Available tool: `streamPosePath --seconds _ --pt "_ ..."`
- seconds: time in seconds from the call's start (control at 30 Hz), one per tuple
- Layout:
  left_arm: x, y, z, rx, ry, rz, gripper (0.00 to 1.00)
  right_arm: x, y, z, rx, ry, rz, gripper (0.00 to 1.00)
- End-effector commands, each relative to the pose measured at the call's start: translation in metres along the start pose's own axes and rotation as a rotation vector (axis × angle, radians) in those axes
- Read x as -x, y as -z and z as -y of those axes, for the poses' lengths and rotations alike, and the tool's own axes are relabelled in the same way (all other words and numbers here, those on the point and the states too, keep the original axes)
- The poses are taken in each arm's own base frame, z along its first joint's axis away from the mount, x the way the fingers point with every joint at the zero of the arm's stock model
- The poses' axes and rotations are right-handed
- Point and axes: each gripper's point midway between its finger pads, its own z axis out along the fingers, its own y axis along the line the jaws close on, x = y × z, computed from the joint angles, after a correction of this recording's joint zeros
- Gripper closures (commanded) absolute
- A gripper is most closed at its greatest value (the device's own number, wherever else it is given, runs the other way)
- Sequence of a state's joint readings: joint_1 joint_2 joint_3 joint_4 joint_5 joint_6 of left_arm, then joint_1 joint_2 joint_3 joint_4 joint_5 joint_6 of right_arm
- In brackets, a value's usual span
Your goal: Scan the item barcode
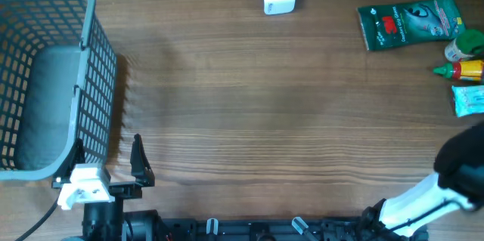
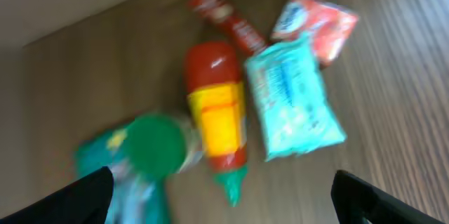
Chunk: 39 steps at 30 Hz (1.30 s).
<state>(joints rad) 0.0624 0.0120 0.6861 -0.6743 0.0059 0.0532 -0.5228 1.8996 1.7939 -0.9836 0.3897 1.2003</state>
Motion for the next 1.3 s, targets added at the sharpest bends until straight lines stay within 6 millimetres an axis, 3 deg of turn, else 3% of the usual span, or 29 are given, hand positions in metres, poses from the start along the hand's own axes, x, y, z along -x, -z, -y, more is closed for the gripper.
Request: streamPosePath --seconds 0.0,0.07,0.1,0.13,0.3,0.37,0.47,0.57,0.63,0.73,0.87,1.03,1.27 --pt "0.001 0.001 -0.002 0.011 0.009 0.008 0.00 -0.040 0.078 -0.037 0.351 0.246 -0.330 0.00" --pt "0.001 0.001 -0.002 0.011 0.009 0.008 0.00 -0.080 0.146 -0.053 0.650 0.456 -0.549 0.00" --pt "0.001 0.001 -0.002 0.011 0.009 0.008 0.00 -0.087 0.163 -0.054 0.710 0.501 -0.575 0.00" --pt "0.001 0.001 -0.002 0.011 0.009 0.008 0.00 -0.105 0.208 -0.051 0.837 0.647 -0.574 0.01" --pt "0.001 0.001 -0.002 0.011 0.009 0.008 0.00 -0.124 0.282 -0.031 0.977 0.818 -0.489 0.01" --pt "0.001 0.001 -0.002 0.011 0.009 0.008 0.00 -0.125 0.324 -0.011 1.054 0.881 -0.423 0.00" --pt "0.001 0.001 -0.002 0.011 0.009 0.008 0.00 -0.115 0.367 0.022 1.127 0.914 -0.347 0.00" --pt "0.001 0.001 -0.002 0.011 0.009 0.008 0.00 -0.100 0.389 0.069 1.132 0.909 -0.318 0.00" --pt "0.001 0.001 -0.002 0.011 0.009 0.008 0.00 -0.096 0.395 0.102 1.113 0.914 -0.333 0.00" --pt "0.001 0.001 -0.002 0.011 0.009 0.008 0.00 -0.092 0.394 0.136 1.066 0.920 -0.337 0.00" --pt "0.001 0.001 -0.002 0.011 0.009 0.008 0.00 -0.082 0.383 0.166 0.983 0.949 -0.285 0.00" --pt "0.001 0.001 -0.002 0.011 0.009 0.008 0.00 -0.077 0.394 0.192 1.077 1.152 -0.137 0.00" --pt "0.001 0.001 -0.002 0.011 0.009 0.008 0.00 -0.067 0.388 0.242 1.098 1.128 -0.016 0.00"
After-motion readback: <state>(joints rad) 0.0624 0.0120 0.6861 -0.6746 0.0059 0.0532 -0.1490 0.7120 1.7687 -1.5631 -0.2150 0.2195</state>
